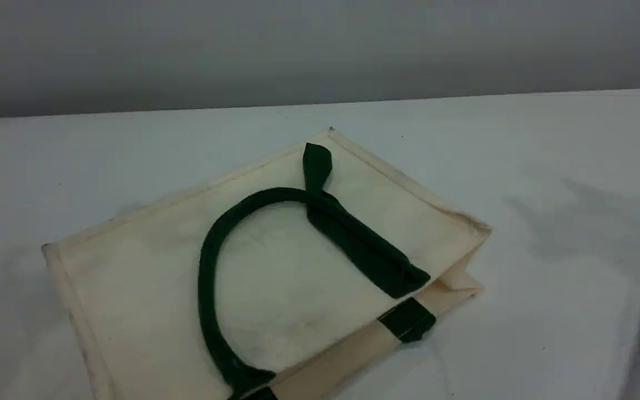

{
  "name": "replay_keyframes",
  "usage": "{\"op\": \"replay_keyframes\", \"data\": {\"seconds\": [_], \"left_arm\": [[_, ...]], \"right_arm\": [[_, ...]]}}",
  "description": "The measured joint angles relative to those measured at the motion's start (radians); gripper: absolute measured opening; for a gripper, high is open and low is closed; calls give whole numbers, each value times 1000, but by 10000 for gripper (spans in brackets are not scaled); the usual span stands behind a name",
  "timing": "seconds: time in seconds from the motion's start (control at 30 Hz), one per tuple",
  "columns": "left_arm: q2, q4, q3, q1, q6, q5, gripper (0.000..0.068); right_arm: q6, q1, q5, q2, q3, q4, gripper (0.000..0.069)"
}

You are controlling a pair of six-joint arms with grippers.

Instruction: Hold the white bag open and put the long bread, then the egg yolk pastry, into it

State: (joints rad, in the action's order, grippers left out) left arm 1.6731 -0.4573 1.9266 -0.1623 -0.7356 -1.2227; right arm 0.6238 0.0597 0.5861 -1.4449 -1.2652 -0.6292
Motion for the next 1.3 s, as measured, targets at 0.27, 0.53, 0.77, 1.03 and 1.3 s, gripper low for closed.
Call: {"op": "replay_keyframes", "data": {"seconds": [0.27, 0.53, 0.77, 1.03, 1.3], "left_arm": [[-106, 234, 0, 0, 261, -1, 433], [-225, 360, -1, 1, 506, -1, 433], [-388, 378, -145, 1, 544, 0, 433], [-653, 377, -438, 1, 544, 0, 433], [-964, 376, -666, 1, 543, 35, 433]], "right_arm": [[-187, 0, 150, 195, 0, 186, 580], [-361, 0, 274, 393, 0, 336, 580], [-458, 0, 391, 590, 0, 437, 580], [-517, 0, 579, 809, 1, 500, 580], [-547, 1, 635, 978, 11, 501, 580]]}}
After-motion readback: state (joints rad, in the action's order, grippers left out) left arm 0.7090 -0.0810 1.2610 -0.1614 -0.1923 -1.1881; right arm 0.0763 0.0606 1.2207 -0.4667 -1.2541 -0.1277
